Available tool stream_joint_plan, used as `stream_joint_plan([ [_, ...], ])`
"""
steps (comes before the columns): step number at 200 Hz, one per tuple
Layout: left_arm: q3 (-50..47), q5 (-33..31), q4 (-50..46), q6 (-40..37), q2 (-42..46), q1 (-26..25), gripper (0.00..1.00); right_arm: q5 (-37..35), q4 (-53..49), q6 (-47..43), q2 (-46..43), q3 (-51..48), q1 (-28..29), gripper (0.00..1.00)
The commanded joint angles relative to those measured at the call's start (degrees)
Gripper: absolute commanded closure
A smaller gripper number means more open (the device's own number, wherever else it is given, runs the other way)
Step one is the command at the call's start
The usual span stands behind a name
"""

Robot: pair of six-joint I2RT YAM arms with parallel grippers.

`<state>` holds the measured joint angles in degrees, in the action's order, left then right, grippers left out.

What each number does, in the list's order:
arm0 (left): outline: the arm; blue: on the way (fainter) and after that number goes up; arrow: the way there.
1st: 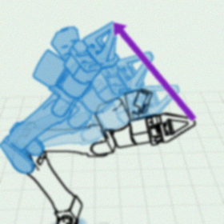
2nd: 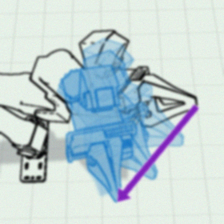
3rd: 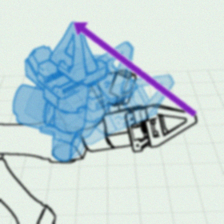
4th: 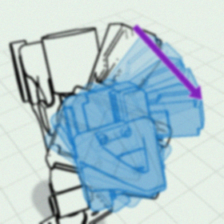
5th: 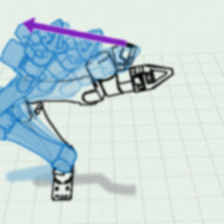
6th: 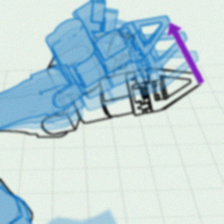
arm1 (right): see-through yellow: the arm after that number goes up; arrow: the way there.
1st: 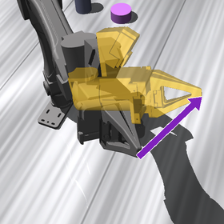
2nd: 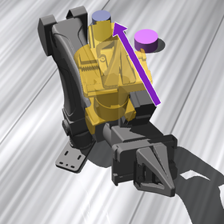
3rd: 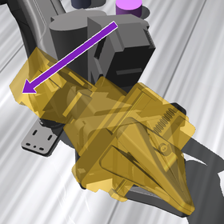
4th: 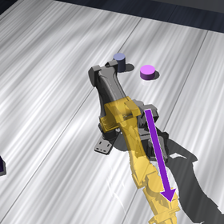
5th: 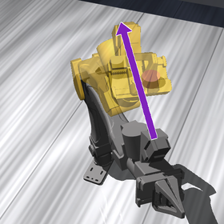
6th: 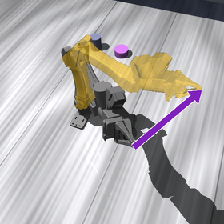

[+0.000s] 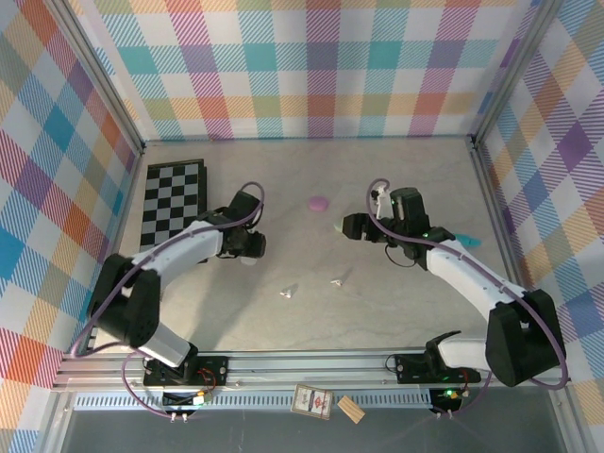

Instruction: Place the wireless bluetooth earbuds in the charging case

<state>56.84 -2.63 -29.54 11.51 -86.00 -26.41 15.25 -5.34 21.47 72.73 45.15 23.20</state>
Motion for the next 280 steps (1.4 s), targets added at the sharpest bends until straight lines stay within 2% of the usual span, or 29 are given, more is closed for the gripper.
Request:
stream_joint_plan([
  [1,-3.1,7.2,13.1,11.0,3.9,0.7,0.62,4.3,8.1,-2.9,-2.4,-1.5,3.1,0.21],
  [20,-5.1,10.0,21.6,19.8,5.8,0.8,0.62,3.8,11.5,-4.5,-2.8,-1.8,7.0,0.20],
  [66,-10.3,10.5,37.9,41.1,9.1,-1.0,0.63,2.9,20.3,-9.7,-0.7,-2.3,13.8,0.17],
  [98,-9.9,10.1,39.6,51.5,9.5,-3.4,0.66,2.5,23.9,-11.6,2.7,-0.6,16.0,0.16],
  [123,-8.6,8.2,37.4,54.1,10.9,-5.7,0.67,2.7,25.4,-11.1,5.6,1.4,16.5,0.17],
  [146,-8.1,8.5,36.6,54.7,11.0,-6.1,0.67,3.0,26.9,-10.0,8.2,3.0,16.6,0.22],
  [204,-8.8,9.5,37.6,56.3,11.4,-6.2,0.67,4.4,27.1,-9.9,14.1,7.0,16.7,0.43],
  [250,-8.8,10.3,38.3,56.7,11.7,-6.2,0.67,4.5,25.6,-10.7,15.8,8.3,16.7,0.63],
  [280,-8.6,11.1,38.8,57.1,11.3,-6.2,0.66,4.8,24.3,-11.9,15.6,8.5,16.7,0.71],
])
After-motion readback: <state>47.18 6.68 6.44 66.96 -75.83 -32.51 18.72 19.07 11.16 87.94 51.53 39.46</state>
